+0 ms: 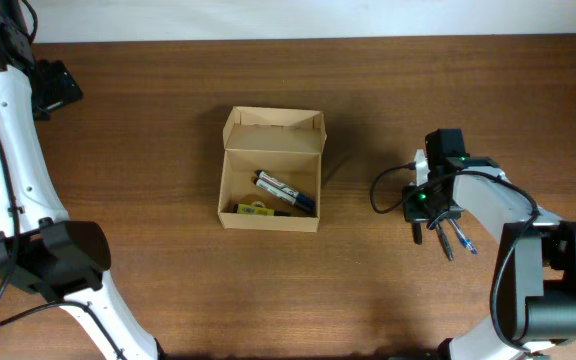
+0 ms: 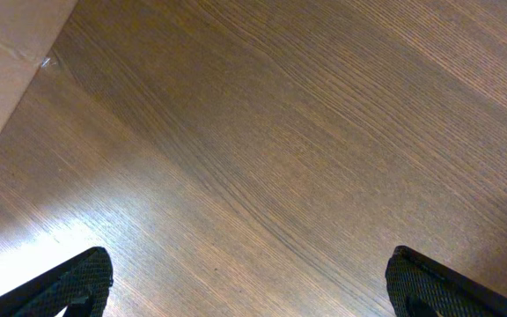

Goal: Pack container

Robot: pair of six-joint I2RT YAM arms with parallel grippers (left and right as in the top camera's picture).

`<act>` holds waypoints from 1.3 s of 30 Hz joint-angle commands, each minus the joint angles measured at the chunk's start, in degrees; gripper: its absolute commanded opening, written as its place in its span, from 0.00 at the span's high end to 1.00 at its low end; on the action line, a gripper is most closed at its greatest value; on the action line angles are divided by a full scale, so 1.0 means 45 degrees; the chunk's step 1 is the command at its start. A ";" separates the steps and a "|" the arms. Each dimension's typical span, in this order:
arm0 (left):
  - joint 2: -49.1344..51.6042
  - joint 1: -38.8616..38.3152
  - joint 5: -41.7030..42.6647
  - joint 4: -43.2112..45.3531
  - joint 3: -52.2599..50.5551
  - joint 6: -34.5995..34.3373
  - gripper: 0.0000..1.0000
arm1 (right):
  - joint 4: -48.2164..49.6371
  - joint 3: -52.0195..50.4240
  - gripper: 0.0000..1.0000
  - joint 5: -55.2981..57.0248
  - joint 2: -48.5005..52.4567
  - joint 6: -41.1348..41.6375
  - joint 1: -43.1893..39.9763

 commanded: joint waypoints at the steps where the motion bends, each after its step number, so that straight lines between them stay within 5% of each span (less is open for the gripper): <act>1: 0.0092 0.0019 -0.0039 -0.0010 -0.0063 0.0146 0.00 | 0.0058 -0.0034 0.96 -0.0704 -0.0005 0.0199 -0.0019; 10: 0.0092 0.0019 -0.0039 -0.0010 -0.0063 0.0146 0.00 | -0.3308 0.5887 0.96 -0.3094 -0.0355 -0.1394 0.0544; 18: 0.0092 0.0019 -0.0039 -0.0010 -0.0063 0.0146 0.00 | -0.5955 1.2332 0.96 -0.1987 -0.0350 -0.6091 0.3711; 27: 0.0092 0.0019 -0.0039 -0.0010 -0.0063 0.0146 0.00 | -0.6615 1.2517 0.96 -0.1797 0.1122 -1.1137 0.7660; 39: 0.0092 0.0019 -0.0039 -0.0010 -0.0063 0.0146 0.00 | -0.6664 1.2483 0.96 -0.1753 0.5746 -1.1463 0.8514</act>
